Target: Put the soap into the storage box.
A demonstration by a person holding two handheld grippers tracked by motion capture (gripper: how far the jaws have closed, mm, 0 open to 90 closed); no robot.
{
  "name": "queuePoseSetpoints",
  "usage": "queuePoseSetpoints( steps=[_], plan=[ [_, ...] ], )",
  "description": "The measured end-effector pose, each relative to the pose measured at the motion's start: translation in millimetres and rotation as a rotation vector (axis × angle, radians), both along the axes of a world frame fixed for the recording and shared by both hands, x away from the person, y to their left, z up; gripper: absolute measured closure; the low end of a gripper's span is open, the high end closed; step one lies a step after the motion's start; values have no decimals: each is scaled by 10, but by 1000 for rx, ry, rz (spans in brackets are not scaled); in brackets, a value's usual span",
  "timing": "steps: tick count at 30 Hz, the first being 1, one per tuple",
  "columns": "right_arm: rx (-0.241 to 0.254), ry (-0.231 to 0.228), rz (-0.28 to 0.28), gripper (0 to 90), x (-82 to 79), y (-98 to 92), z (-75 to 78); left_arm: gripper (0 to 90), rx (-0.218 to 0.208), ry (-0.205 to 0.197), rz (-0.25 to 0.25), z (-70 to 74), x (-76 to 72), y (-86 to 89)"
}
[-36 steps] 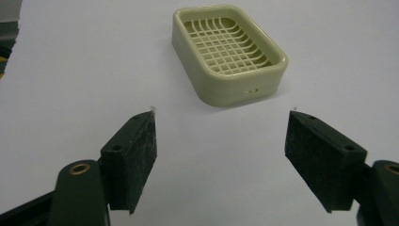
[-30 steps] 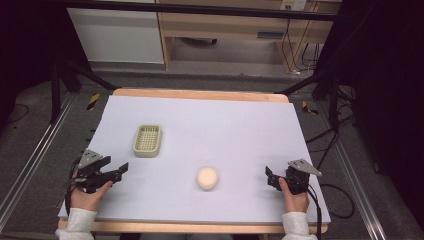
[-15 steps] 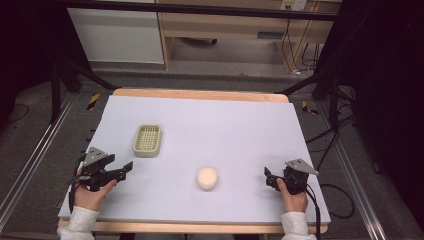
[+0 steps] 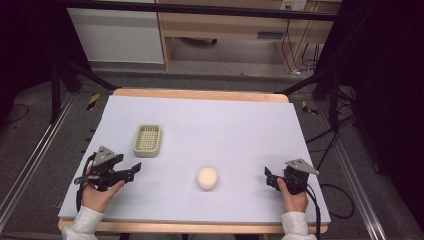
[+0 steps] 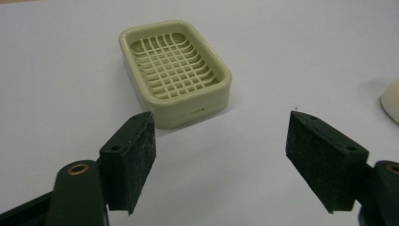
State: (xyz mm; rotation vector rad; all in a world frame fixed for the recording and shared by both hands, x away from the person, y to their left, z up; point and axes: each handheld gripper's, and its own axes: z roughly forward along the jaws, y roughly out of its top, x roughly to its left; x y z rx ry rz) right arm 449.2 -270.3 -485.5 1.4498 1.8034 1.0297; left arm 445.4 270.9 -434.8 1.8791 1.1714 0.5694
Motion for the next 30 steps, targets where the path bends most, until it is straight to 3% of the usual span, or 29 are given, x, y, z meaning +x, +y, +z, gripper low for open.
queuePoseSetpoints(
  steps=[4, 14, 30],
  plan=[
    [-2, -2, -1, 45, 0, 1, 0, 246, -7, -7, -11, 22, 3, -61],
    [-2, 0, 3, 45, 1, 1, 0, 245, 22, -25, -64, 82, -10, -235],
    [-2, 9, 3, 45, 11, -1, -3, 225, 41, -19, -131, 146, 73, -531]
  ],
)
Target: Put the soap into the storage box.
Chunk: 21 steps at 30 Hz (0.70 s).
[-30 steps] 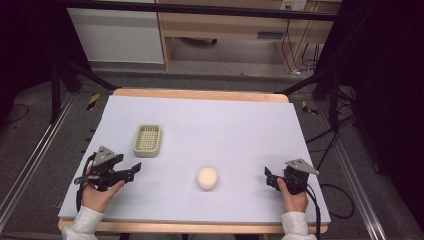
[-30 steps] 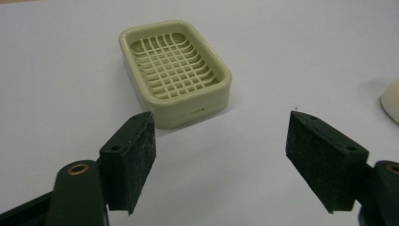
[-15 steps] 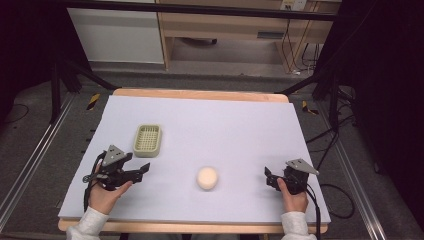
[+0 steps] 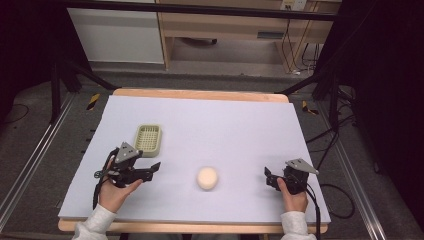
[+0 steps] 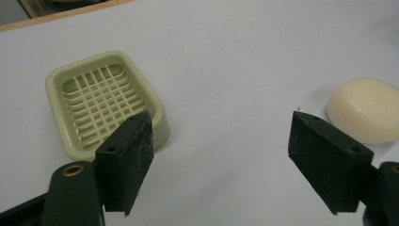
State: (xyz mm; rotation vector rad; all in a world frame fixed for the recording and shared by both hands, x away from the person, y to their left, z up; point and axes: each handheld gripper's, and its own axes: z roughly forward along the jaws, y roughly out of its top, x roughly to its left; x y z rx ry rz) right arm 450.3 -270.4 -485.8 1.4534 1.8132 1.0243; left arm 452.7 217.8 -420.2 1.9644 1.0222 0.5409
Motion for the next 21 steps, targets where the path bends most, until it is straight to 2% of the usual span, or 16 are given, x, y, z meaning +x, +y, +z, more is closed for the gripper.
queuePoseSetpoints(
  steps=[13, 21],
  plan=[
    [3, 5, 2, 45, 1, 1, 2, 212, -3, 10, -60, 68, 49, -285],
    [-1, 2, -1, 45, 2, -1, 1, 200, 16, 21, -98, 66, 58, -435]
  ],
)
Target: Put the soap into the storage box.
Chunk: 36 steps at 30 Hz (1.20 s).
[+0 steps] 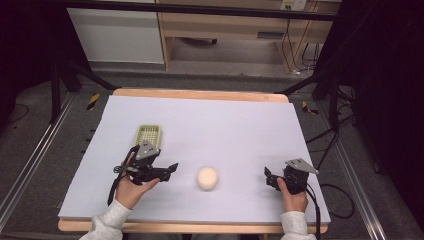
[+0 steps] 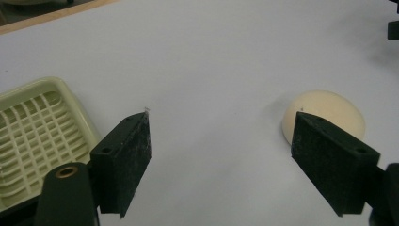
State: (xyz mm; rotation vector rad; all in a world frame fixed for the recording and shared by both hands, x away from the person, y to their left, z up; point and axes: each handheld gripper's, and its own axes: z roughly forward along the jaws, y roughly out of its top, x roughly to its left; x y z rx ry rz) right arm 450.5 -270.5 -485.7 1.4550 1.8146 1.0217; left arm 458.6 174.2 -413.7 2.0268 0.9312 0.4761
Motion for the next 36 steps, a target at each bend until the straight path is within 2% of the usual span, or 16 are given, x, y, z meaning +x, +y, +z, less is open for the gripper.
queuePoseSetpoints(
  steps=[20, 36],
  plan=[
    [-1, 3, 2, 45, 5, 1, -2, 193, -1, 15, -71, 10, 8, -377],
    [1, 4, 2, 45, 6, -1, -1, 188, 30, 39, -117, -74, 19, -629]
  ],
)
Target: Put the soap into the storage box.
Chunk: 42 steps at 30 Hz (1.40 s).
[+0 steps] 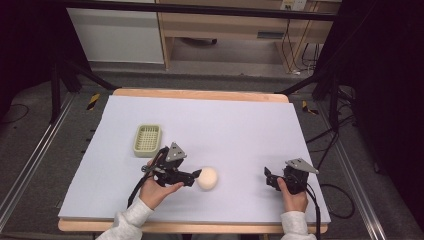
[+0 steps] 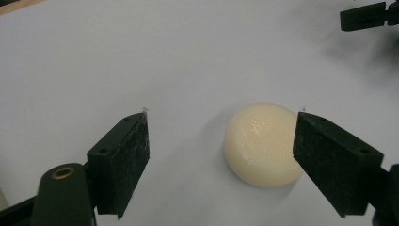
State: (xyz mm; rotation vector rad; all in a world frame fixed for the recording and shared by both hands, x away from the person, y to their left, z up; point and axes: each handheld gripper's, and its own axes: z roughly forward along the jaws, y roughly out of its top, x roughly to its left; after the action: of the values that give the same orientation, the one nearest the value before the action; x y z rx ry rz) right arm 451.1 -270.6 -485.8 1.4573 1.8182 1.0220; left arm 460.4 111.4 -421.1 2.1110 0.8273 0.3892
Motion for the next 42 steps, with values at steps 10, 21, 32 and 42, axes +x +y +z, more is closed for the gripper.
queuePoseSetpoints(
  steps=[10, 21, 32, 42],
  plan=[
    [1, 1, 0, 45, 1, 0, 0, 179, 13, 19, -23, -43, 6, -117],
    [4, 2, 2, 45, 1, -2, 1, 175, 44, 42, -57, -108, 7, -273],
    [5, 3, 6, 45, 3, -5, 0, 168, 62, 58, -71, -163, 6, -355],
    [9, 4, 5, 45, 0, -4, 3, 155, 79, 68, -83, -214, 14, -414]
  ],
)
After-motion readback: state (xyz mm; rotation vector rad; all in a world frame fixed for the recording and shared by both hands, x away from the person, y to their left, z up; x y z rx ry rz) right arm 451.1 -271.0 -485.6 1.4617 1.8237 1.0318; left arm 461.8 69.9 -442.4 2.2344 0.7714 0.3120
